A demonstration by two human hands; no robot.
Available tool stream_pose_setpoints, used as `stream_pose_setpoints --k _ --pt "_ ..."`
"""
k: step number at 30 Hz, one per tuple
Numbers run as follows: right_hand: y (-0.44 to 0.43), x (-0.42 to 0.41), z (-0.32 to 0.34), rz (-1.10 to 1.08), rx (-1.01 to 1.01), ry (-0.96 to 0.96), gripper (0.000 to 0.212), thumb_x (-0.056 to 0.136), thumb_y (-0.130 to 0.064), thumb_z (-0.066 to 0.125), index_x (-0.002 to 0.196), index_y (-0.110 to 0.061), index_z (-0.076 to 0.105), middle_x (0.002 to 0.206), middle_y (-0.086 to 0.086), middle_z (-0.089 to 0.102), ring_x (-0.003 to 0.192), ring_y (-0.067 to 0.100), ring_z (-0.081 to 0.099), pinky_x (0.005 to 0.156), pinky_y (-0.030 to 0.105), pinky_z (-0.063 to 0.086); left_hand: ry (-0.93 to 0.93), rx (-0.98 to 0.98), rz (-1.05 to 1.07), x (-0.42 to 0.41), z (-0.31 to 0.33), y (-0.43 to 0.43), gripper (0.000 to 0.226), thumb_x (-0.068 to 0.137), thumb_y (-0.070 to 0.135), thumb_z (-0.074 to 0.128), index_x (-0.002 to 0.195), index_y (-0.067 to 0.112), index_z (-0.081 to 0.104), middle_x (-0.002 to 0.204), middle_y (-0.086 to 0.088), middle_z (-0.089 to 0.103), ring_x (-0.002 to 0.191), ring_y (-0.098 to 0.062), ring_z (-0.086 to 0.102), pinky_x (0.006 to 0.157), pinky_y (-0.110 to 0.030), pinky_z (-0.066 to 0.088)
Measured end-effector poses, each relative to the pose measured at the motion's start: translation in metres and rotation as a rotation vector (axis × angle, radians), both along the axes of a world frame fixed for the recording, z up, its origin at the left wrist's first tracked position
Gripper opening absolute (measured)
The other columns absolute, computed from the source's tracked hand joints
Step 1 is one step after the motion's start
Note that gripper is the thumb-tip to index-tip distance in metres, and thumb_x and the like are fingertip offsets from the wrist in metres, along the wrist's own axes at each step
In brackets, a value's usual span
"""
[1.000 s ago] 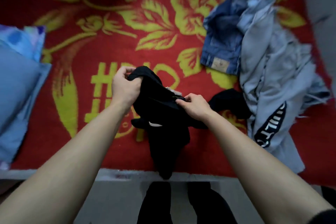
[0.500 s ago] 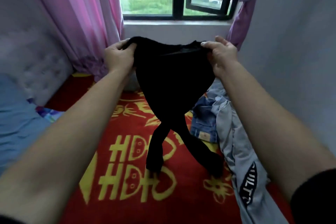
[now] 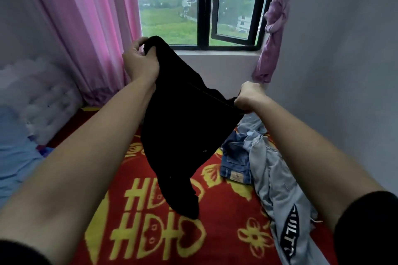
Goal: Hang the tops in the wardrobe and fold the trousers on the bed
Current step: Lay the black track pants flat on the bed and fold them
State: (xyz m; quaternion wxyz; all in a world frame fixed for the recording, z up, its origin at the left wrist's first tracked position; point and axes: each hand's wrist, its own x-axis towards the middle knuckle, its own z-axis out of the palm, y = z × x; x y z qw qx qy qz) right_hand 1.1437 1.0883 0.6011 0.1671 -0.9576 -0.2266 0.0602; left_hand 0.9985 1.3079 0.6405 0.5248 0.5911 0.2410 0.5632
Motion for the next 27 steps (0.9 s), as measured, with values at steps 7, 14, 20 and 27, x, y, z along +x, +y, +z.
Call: stream_pose_setpoints --k 7,14,20,27 --pt "-0.006 0.004 0.021 -0.116 0.265 -0.31 0.034 0.101 -0.031 0.047 0.116 -0.002 0.057 0.116 0.024 0.063 0.108 0.043 0.06 0.081 0.041 0.046 0.284 0.087 0.12 -0.041 -0.013 0.06 0.022 0.072 0.028 0.068 0.092 0.021 0.073 0.077 -0.003 0.069 0.067 -0.016 0.062 0.069 -0.036 0.054" --pt "0.006 0.006 0.056 -0.045 1.17 0.001 0.013 0.1 -0.013 0.045 0.11 -0.021 0.048 0.108 0.005 0.058 0.075 0.022 0.065 0.056 0.031 0.056 0.851 0.423 0.167 -0.068 0.009 0.045 0.031 0.098 0.026 0.052 0.117 0.006 0.067 0.1 -0.021 0.071 0.095 -0.038 0.066 0.068 -0.034 0.043" --pt "0.007 -0.005 0.069 0.015 1.46 0.246 0.042 0.087 0.003 0.046 0.118 -0.013 0.068 0.112 0.008 0.069 0.091 0.016 0.066 0.086 0.029 0.058 0.327 -0.253 -0.214 -0.057 0.009 0.039 0.019 0.105 0.019 0.032 0.107 0.017 0.05 0.089 -0.004 0.066 0.044 -0.016 0.066 0.037 -0.022 0.048" --pt "-0.011 0.003 0.052 0.19 0.948 -0.146 0.062 0.07 -0.023 0.08 0.128 -0.013 0.062 0.111 0.002 0.068 0.096 0.013 0.069 0.092 0.031 0.057 0.177 -0.16 -0.401 -0.046 0.0 0.043 0.029 0.089 0.01 0.056 0.112 0.025 0.048 0.106 0.0 0.061 0.095 -0.015 0.064 0.08 -0.034 0.057"
